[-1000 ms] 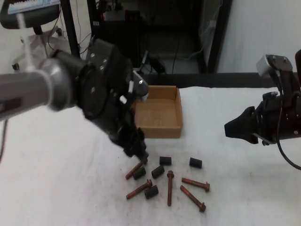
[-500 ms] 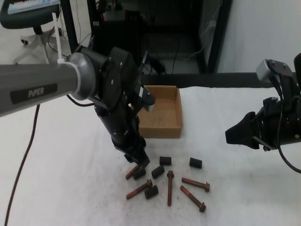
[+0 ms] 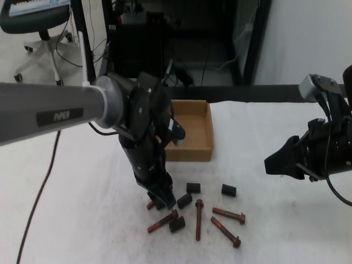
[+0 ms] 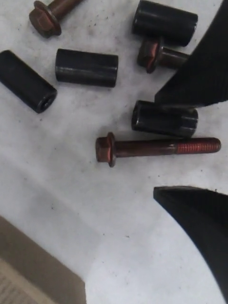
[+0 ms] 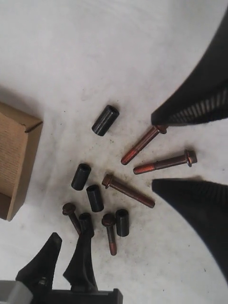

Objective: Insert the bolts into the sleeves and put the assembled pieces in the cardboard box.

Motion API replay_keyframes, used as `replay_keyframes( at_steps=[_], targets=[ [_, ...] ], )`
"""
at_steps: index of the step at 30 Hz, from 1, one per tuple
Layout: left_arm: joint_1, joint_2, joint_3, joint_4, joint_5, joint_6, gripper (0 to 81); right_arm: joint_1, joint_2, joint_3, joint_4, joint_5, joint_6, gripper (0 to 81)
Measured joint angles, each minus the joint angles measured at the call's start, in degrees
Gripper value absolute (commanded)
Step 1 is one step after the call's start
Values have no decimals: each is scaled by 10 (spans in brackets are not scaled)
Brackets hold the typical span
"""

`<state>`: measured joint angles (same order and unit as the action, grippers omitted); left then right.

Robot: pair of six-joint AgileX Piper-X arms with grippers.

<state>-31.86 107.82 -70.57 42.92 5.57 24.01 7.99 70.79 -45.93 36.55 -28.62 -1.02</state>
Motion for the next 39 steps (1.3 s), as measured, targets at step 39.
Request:
replay_keyframes(
  at_steps=[39],
  targets=[
    [-18, 26, -38, 10, -59, 30, 470, 0, 0, 0, 5, 0, 0, 349]
  ],
)
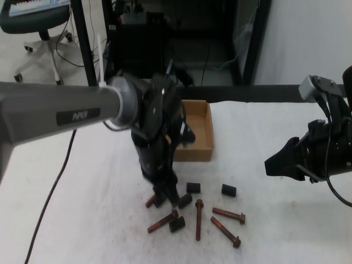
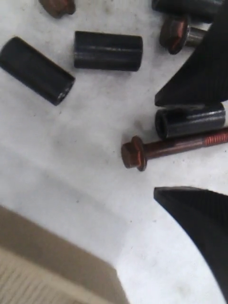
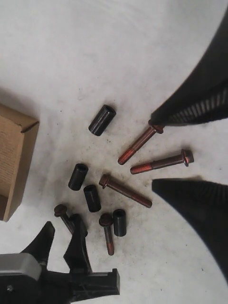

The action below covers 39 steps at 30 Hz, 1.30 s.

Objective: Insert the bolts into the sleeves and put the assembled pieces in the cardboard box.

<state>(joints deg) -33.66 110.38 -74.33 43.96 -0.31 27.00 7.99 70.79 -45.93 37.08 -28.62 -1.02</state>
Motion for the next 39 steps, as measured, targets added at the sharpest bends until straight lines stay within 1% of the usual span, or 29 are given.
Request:
replay_keyframes(
  at_steps=[4, 5, 7, 9, 10, 11, 18, 21, 22, 23, 25, 29, 39],
  targets=[
    [0, -13, -28, 1, 0, 0, 462, 0, 0, 0, 1, 0, 0, 349],
    [0, -16, -35, 1, 0, 0, 431, 0, 0, 0, 1, 0, 0, 349],
    [0, -20, -42, -3, 0, 0, 330, 0, 0, 0, 1, 0, 0, 349],
    [0, -22, -45, -3, 0, 0, 208, 0, 0, 0, 1, 0, 0, 349],
    [0, -22, -44, -1, 0, 0, 172, 0, 0, 0, 1, 0, 0, 349],
    [0, -22, -44, 0, 0, 0, 161, 0, 0, 0, 1, 0, 0, 349],
    [5, -20, -38, 14, 0, 0, 167, 0, 0, 0, 1, 0, 0, 349],
    [5, -14, -38, 28, 0, 0, 243, 0, 0, 0, 1, 0, 0, 349],
    [6, -10, -38, 33, 0, 0, 289, 0, 0, 0, 1, 0, 0, 349],
    [6, -7, -38, 37, 0, 0, 315, 0, 0, 0, 1, 0, 0, 349],
    [6, 3, -38, 44, 0, -5, 348, 0, 0, 0, 1, 0, 0, 349],
    [6, 17, -36, 50, 0, -25, 347, 0, 0, 0, 1, 0, 0, 349],
    [6, 19, -38, 51, 3, -33, 347, 0, 0, 0, 1, 0, -3, 349]
  ],
)
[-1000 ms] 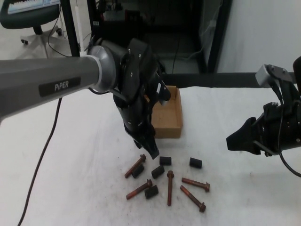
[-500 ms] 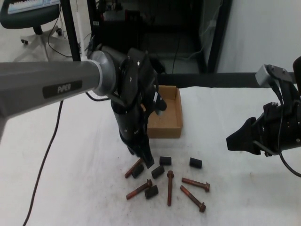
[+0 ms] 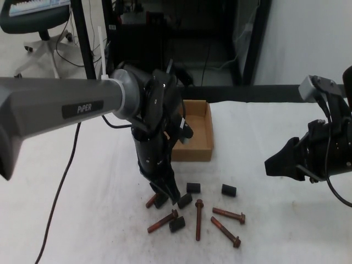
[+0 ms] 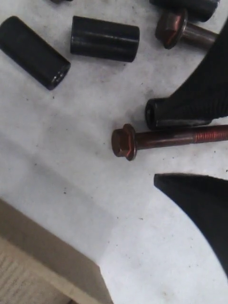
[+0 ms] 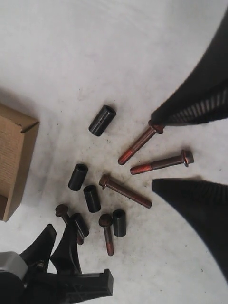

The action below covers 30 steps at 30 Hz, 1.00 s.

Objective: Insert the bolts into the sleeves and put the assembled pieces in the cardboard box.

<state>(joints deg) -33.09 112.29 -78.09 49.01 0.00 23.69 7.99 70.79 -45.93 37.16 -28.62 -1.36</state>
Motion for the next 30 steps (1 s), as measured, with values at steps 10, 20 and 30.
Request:
replay_keyframes(
  at_steps=[10, 20, 30],
  targets=[
    [0, 27, 1, -26, -3, -10, 347, 0, 0, 0, 0, 1, -9, 349],
    [0, 27, 1, -25, 0, -10, 2, 0, 0, 0, 1, 5, -9, 342],
    [4, 25, 1, -18, 10, -2, 2, 0, 0, 0, 1, 11, -11, 342]
  ],
)
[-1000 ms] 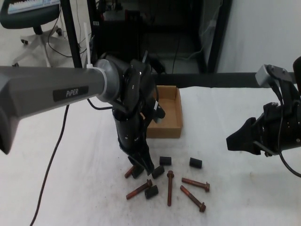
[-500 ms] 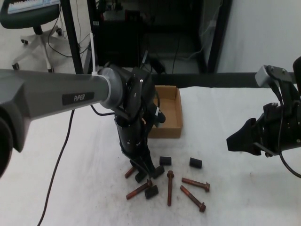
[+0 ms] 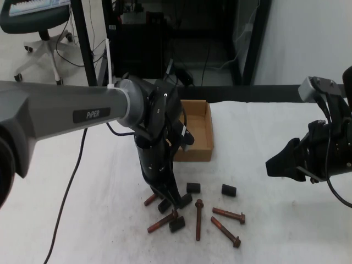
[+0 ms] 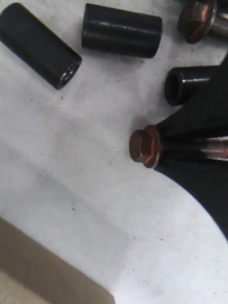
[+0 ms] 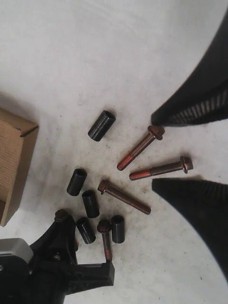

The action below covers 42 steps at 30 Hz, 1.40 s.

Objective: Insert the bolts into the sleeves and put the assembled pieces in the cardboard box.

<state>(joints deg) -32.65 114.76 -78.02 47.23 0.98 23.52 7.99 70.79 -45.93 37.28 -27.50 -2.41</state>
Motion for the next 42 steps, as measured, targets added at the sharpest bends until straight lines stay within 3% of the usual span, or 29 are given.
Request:
replay_keyframes(
  at_steps=[5, 8, 14, 18, 19, 23, 26, 31, 35, 42],
  targets=[
    [13, -28, 8, -5, 8, -14, 2, 0, 0, 0, 0, -1, 0, 342],
    [29, -60, 12, -27, 32, -44, 2, 2, 0, 0, 0, -51, 0, 342],
    [80, -173, 46, -109, 114, -130, 2, 38, 0, 0, -12, -69, -29, 342],
    [110, -257, 116, -148, 160, -158, 2, 61, 1, 0, -34, -45, -75, 342],
    [127, -324, 136, -154, 171, -163, 2, 67, 4, 0, -43, -33, -87, 342],
    [140, -443, 293, -221, 248, -203, 2, 80, 33, -2, -90, -8, -150, 342],
    [145, -519, 336, -235, 250, -206, 2, 80, 45, -1, -100, -5, -169, 342],
    [154, -613, 370, -242, 224, -205, 2, 80, 122, -30, -83, 17, -289, 342],
    [158, -639, 375, -241, 215, -203, 2, 80, 193, -82, -39, 64, -364, 342],
    [164, -664, 378, -232, 195, -195, 2, 100, 276, -196, 15, 92, -423, 342]
  ],
)
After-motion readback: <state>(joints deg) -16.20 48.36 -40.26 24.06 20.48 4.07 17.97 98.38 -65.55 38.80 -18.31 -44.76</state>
